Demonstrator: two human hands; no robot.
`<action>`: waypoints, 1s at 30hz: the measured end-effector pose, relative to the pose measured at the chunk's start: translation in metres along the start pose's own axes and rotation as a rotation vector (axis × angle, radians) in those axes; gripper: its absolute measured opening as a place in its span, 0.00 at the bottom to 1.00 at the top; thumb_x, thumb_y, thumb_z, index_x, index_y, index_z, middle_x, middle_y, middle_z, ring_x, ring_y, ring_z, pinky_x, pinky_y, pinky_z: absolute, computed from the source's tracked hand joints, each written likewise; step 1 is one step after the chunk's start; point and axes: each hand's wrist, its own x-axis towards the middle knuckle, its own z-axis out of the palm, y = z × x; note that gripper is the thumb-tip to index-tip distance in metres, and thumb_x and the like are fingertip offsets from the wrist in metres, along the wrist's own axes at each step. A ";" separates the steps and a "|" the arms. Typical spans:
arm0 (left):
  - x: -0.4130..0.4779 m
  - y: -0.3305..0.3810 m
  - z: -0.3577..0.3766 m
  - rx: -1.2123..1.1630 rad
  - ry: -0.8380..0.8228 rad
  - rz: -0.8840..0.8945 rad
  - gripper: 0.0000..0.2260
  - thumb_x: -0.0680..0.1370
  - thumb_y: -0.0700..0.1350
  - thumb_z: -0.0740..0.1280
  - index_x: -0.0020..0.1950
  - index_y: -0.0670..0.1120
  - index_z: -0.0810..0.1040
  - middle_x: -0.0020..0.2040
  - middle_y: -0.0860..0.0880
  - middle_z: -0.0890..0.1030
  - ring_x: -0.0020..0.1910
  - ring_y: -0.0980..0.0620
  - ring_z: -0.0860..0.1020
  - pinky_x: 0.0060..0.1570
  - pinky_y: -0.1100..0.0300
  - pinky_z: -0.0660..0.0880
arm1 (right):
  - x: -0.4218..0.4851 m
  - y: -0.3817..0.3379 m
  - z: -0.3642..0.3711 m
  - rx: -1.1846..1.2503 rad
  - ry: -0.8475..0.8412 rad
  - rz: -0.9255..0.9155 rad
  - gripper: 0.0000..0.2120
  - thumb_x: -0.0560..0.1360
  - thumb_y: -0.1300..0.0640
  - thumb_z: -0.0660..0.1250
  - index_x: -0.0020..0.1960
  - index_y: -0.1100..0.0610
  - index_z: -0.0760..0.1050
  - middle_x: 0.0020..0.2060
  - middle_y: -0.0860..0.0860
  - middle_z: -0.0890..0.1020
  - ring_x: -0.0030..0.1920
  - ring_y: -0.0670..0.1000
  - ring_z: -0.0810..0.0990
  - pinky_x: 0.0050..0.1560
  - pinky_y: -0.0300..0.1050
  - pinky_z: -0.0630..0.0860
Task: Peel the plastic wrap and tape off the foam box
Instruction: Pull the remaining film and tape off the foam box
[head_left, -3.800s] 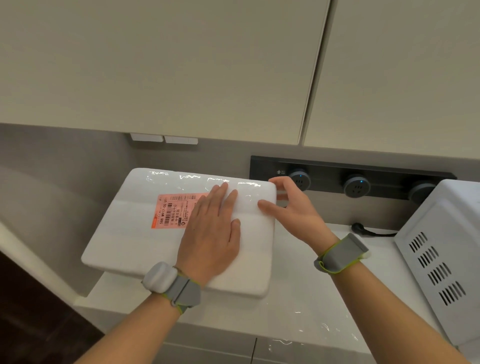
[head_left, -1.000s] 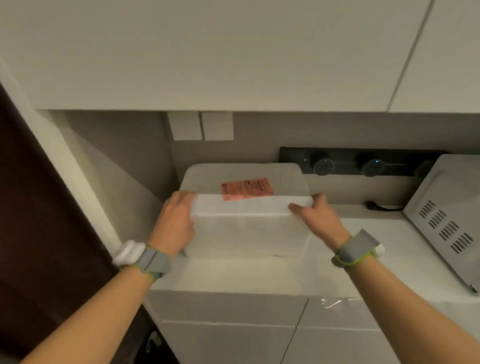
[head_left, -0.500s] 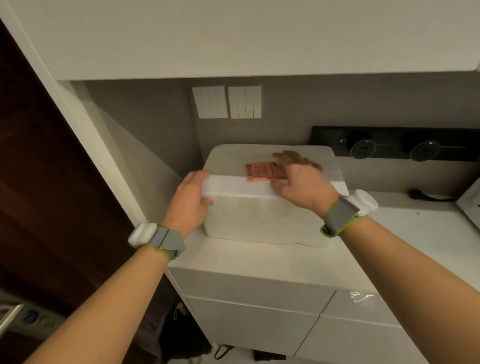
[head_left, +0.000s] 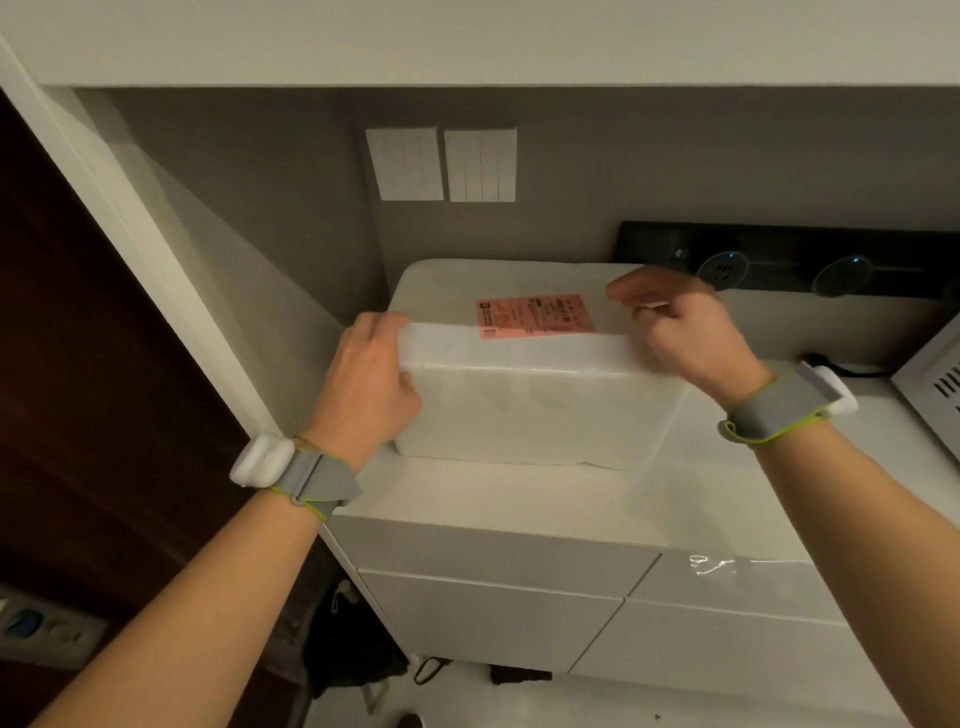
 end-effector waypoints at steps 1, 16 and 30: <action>0.000 0.002 0.002 -0.023 0.020 -0.009 0.27 0.70 0.32 0.66 0.69 0.41 0.70 0.65 0.40 0.70 0.64 0.39 0.69 0.64 0.54 0.66 | -0.002 0.003 -0.004 -0.008 0.016 0.002 0.18 0.74 0.72 0.60 0.57 0.58 0.81 0.53 0.52 0.83 0.56 0.52 0.81 0.61 0.48 0.77; -0.055 0.027 0.087 -0.972 0.296 -0.704 0.14 0.74 0.36 0.68 0.56 0.49 0.71 0.54 0.47 0.77 0.46 0.60 0.78 0.43 0.74 0.72 | 0.001 -0.042 0.073 -0.251 -0.204 -0.253 0.15 0.74 0.67 0.63 0.58 0.62 0.81 0.57 0.58 0.80 0.58 0.60 0.78 0.62 0.53 0.74; -0.048 0.032 0.086 -0.691 0.462 -0.531 0.16 0.73 0.44 0.73 0.55 0.49 0.69 0.52 0.52 0.71 0.46 0.57 0.74 0.49 0.70 0.72 | 0.002 -0.037 0.078 -0.257 -0.199 -0.247 0.15 0.74 0.66 0.63 0.58 0.60 0.80 0.59 0.58 0.78 0.61 0.60 0.77 0.63 0.50 0.72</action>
